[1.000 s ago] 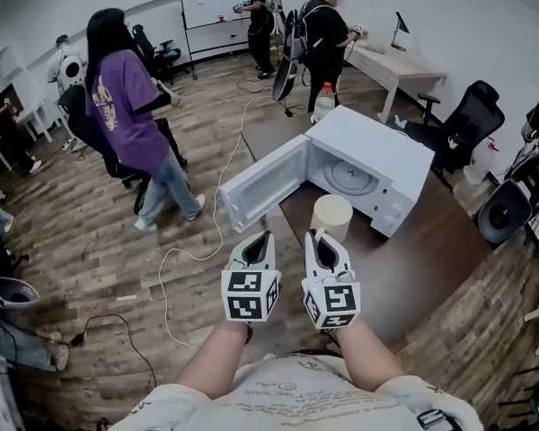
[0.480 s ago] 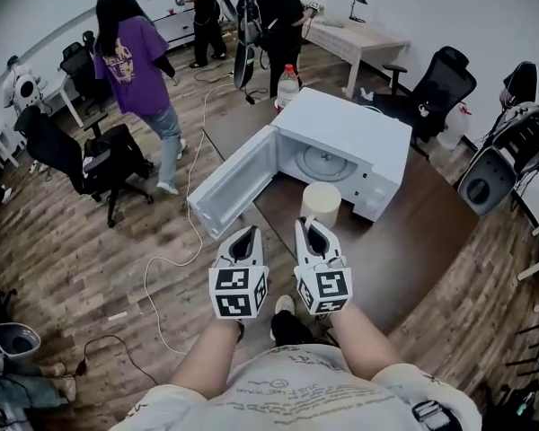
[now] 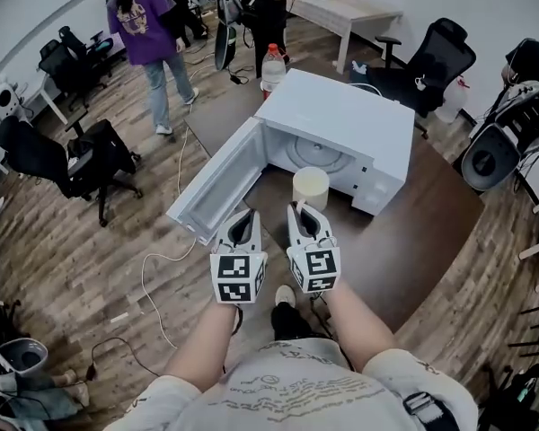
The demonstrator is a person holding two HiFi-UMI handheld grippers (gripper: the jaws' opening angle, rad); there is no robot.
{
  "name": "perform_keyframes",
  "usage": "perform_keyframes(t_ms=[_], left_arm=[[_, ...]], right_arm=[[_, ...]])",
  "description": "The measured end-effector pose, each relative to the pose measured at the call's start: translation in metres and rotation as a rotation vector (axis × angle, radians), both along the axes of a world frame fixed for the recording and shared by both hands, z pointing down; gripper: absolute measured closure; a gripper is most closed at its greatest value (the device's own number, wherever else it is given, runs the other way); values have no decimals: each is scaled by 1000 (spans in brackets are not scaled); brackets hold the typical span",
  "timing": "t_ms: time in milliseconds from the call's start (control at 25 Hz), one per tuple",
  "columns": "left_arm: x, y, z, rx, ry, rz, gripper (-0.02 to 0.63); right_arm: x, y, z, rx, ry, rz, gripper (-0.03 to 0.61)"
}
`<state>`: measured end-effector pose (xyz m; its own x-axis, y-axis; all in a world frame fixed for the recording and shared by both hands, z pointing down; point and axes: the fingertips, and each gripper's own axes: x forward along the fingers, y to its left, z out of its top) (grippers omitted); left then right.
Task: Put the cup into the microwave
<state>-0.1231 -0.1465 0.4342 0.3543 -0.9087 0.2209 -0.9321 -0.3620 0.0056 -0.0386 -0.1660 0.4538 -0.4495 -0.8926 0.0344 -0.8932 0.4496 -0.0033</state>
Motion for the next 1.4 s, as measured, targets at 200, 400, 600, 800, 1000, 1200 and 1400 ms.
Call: perform_keyframes(t_ms=[200, 400, 600, 800, 1000, 1200, 1400], left_arm=[[2, -40, 21, -52, 84, 6, 600], [3, -74, 34, -40, 39, 12, 601], [8, -101, 48, -38, 35, 37, 600], [7, -123, 62, -62, 36, 48, 601], [8, -140, 75, -80, 26, 56, 601], [7, -148, 85, -100, 30, 55, 600], [11, -153, 89, -105, 30, 62, 600]], right_arm=[[7, -43, 36, -35, 30, 31, 552], [17, -88, 56, -42, 40, 67, 551], [31, -135, 79, -55, 48, 109, 551], [39, -174, 96, -65, 56, 147, 551], [50, -209, 103, -68, 51, 193, 551], [59, -226, 112, -77, 64, 222, 551], [62, -240, 120, -98, 80, 231, 551]])
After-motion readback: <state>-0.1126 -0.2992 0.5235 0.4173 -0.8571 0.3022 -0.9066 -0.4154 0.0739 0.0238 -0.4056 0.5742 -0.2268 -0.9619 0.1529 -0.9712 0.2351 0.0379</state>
